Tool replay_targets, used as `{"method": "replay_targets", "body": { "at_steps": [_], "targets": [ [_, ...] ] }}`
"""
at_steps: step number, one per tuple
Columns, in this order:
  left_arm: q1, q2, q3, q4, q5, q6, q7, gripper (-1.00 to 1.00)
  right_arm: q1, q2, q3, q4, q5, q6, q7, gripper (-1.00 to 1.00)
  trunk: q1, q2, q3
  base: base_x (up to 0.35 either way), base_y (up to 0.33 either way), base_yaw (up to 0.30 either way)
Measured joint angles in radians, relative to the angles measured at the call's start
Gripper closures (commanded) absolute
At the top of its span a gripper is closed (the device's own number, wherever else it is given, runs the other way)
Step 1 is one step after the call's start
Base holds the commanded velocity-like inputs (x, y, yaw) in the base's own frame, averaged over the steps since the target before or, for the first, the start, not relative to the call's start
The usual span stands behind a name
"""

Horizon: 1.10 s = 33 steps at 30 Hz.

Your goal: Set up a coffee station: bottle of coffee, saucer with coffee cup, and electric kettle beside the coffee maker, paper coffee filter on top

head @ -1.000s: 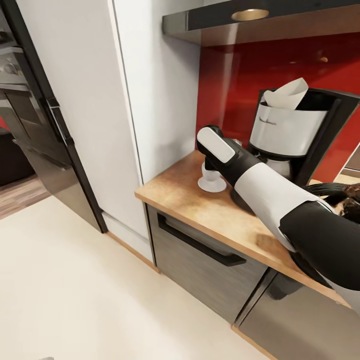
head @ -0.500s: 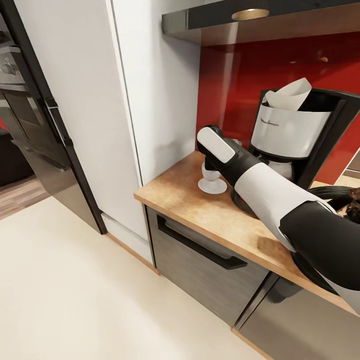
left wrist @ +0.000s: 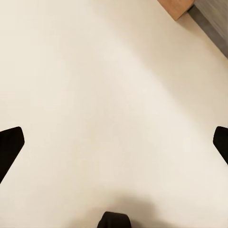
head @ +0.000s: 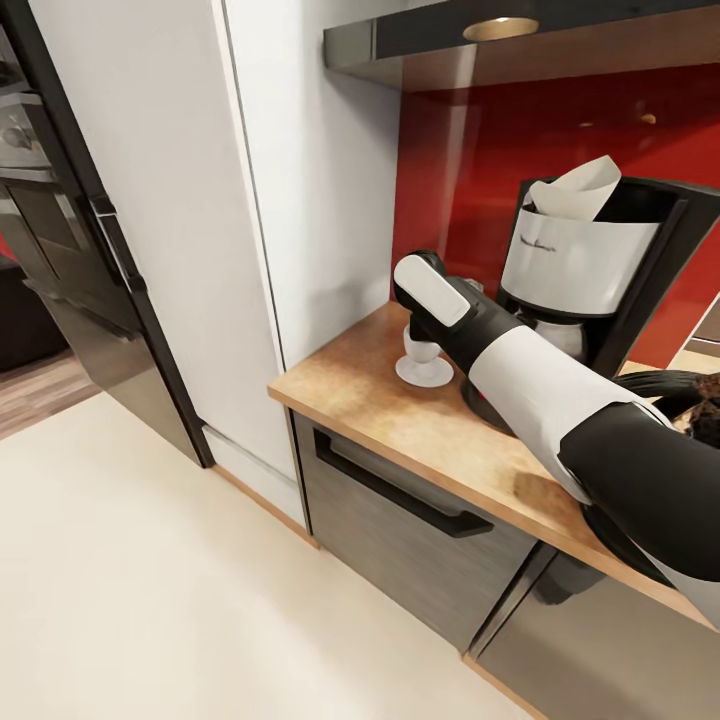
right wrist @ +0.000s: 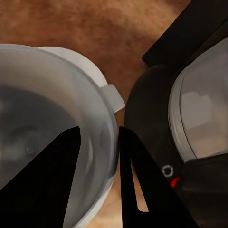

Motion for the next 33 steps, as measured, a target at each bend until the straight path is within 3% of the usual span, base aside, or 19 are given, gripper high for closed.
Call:
{"method": "replay_targets", "body": {
  "at_steps": [33],
  "targets": [
    [0.0,0.0,0.0,0.0,0.0,0.0,0.0,-1.0,0.001,0.0,0.001,0.0,0.0,0.0,0.001,1.0,0.0,0.0,-0.028,0.0,0.0,0.0]
  ]
}}
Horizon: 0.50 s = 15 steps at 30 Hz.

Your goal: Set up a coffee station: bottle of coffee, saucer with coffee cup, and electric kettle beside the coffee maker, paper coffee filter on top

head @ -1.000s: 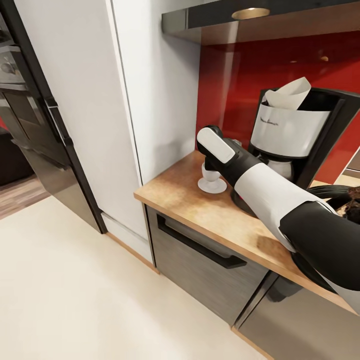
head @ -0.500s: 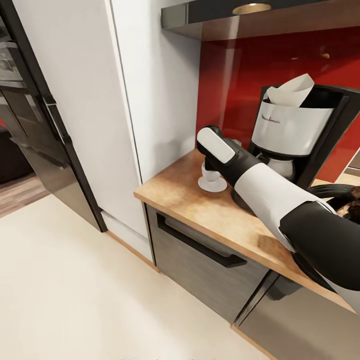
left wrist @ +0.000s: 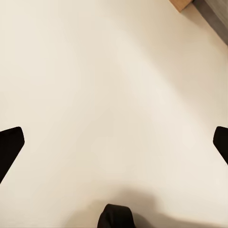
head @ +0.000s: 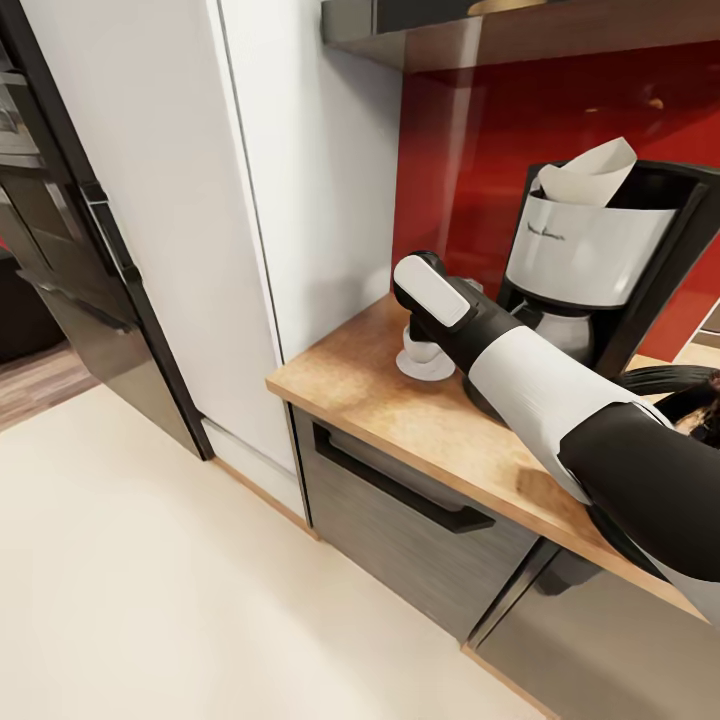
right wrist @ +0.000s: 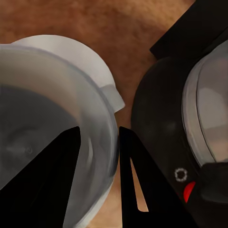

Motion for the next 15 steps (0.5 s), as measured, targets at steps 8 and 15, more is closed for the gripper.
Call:
{"method": "replay_targets", "body": {
  "at_steps": [8,15],
  "targets": [
    [0.0,0.0,0.0,0.0,0.0,0.0,0.0,-1.0,0.0,0.0,-0.001,0.0,0.0,0.0,0.0,1.0,0.0,0.0,-0.007,0.0,0.0,0.0],
    [0.0,0.0,0.0,0.0,0.0,0.0,0.0,-1.0,0.001,0.0,0.0,0.0,0.0,0.0,0.0,1.0,0.0,0.0,-0.012,0.0,0.0,0.0]
  ]
}}
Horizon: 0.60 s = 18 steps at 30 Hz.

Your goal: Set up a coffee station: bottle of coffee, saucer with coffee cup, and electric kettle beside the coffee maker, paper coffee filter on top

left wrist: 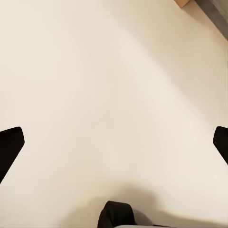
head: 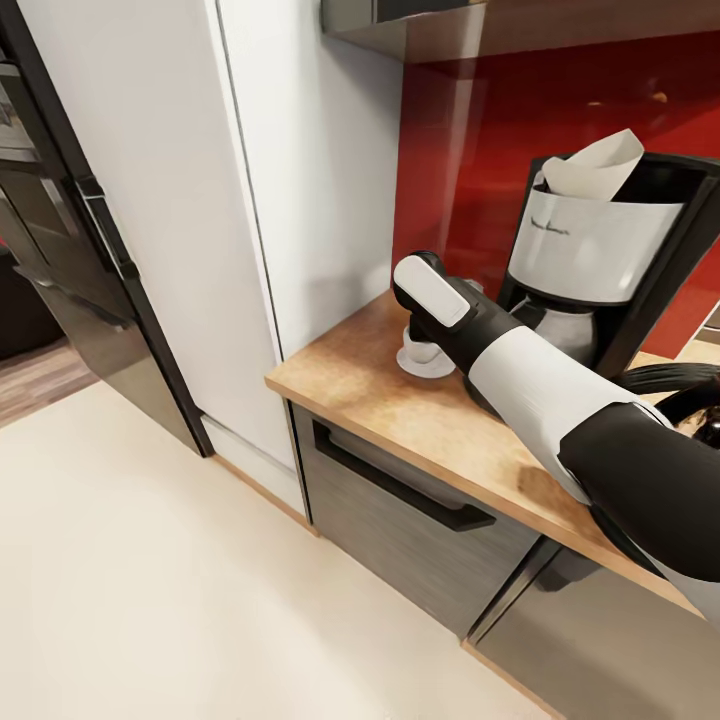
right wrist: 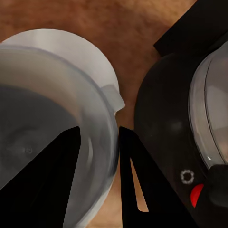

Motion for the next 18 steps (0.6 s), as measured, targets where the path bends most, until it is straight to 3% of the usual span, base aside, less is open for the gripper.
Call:
{"method": "replay_targets", "body": {
  "at_steps": [18],
  "targets": [
    [0.0,0.0,0.0,0.0,0.0,0.0,0.0,-1.0,0.0,0.0,0.0,0.0,0.0,0.0,0.0,1.0,0.0,0.0,-0.001,0.0,-0.048,0.0]
  ]
}}
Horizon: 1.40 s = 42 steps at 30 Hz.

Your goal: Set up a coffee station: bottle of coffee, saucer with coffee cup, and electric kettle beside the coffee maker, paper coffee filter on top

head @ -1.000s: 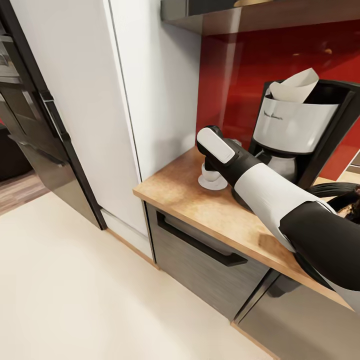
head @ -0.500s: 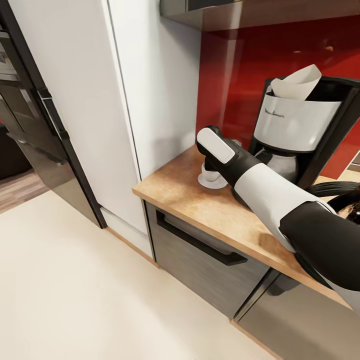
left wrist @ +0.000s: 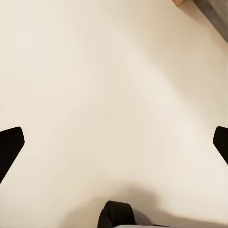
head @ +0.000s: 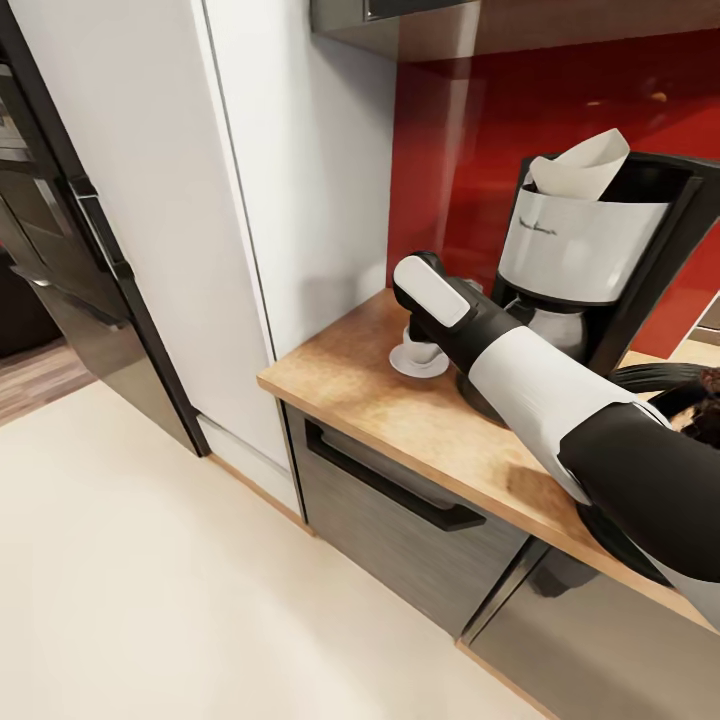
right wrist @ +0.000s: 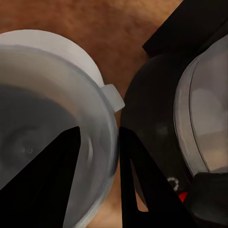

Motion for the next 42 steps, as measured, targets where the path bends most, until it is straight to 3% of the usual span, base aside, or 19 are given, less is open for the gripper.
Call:
{"method": "replay_targets", "body": {
  "at_steps": [42],
  "targets": [
    [0.0,0.0,0.0,0.0,0.0,0.0,0.0,-1.0,0.001,0.0,0.0,0.0,-0.001,0.0,0.0,1.0,0.0,0.0,-0.016,0.0,0.0,0.0]
  ]
}}
